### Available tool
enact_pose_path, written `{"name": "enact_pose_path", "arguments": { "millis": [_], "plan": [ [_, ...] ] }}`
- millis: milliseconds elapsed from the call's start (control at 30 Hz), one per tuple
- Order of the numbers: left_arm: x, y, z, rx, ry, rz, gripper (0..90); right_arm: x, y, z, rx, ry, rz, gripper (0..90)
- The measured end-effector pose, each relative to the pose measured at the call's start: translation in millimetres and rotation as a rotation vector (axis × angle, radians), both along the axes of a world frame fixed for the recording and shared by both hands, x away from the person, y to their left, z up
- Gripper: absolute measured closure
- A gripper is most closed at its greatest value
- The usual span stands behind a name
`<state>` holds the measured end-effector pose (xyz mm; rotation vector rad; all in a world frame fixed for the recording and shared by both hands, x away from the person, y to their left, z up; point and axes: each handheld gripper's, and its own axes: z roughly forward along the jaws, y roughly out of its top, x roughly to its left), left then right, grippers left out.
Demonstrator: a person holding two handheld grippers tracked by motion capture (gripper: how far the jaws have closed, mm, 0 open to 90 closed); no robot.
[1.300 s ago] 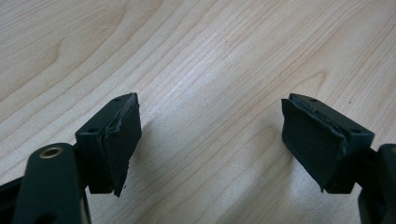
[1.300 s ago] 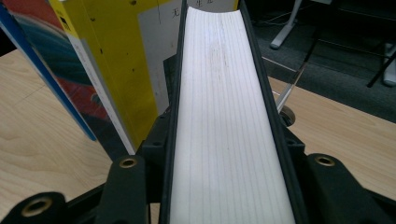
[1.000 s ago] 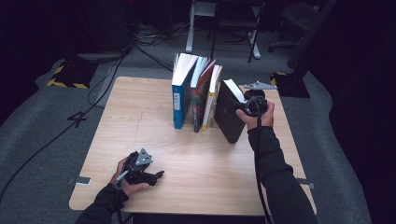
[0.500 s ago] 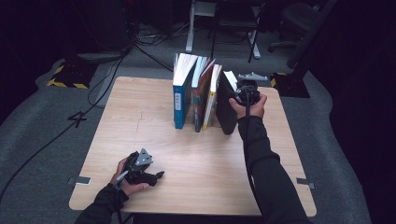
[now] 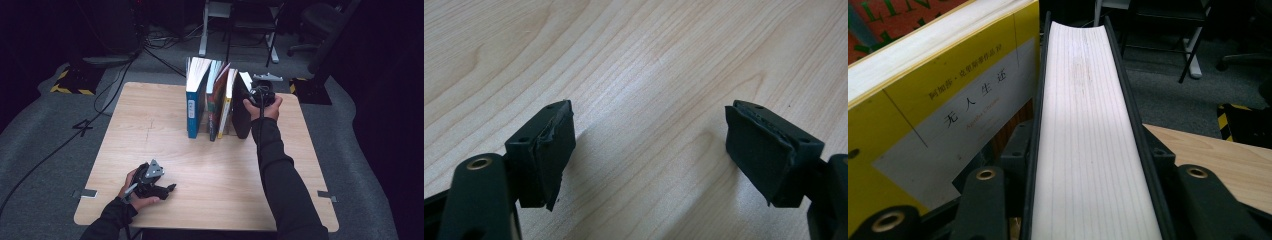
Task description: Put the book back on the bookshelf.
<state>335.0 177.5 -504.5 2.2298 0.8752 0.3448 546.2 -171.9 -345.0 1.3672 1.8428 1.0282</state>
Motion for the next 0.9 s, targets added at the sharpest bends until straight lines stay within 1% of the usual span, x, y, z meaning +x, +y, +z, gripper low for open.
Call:
{"name": "enact_pose_path", "arguments": {
  "millis": [167, 200, 400, 467, 600, 733, 800, 833, 900],
  "plan": [
    [0.0, 0.0, 0.0, 0.0, 0.0, -0.001, 20.4, 3.0, -2.3, -2.9, -0.001, -0.017, 0.019, 52.8],
    [0.0, 0.0, 0.0, -0.001, 0.0, -0.001, 20.4, 3.0, -3.2, -3.4, -0.005, -0.018, 0.029, 52.6],
    [-0.2, 0.1, 0.0, 0.0, 0.0, -0.001, 20.4, 1.6, -3.7, -4.0, -0.003, -0.012, 0.038, 51.9],
    [-0.2, 0.1, -0.2, -0.001, 0.0, 0.0, 20.4, 1.4, -4.0, -3.8, -0.001, -0.007, 0.037, 51.5],
    [-0.2, 0.1, -0.2, -0.001, 0.0, 0.0, 20.4, 1.4, -6.6, -2.5, -0.001, 0.006, 0.056, 50.3],
    [-0.3, 0.1, -0.2, -0.003, 0.002, 0.003, 20.3, 0.2, -9.0, 0.4, -0.014, 0.035, 0.078, 48.4],
    [-0.3, 0.1, -0.2, -0.002, 0.002, 0.002, 20.3, -1.2, -11.4, 2.0, -0.018, 0.038, 0.087, 48.2],
    [-0.3, 0.1, -0.2, -0.002, 0.002, 0.002, 20.3, -1.2, -11.4, 2.0, -0.018, 0.038, 0.087, 48.2],
    [-0.3, 0.1, -0.2, -0.002, 0.002, 0.003, 20.3, -3.1, -15.3, 2.6, -0.004, 0.052, 0.105, 47.2]
  ]
}}
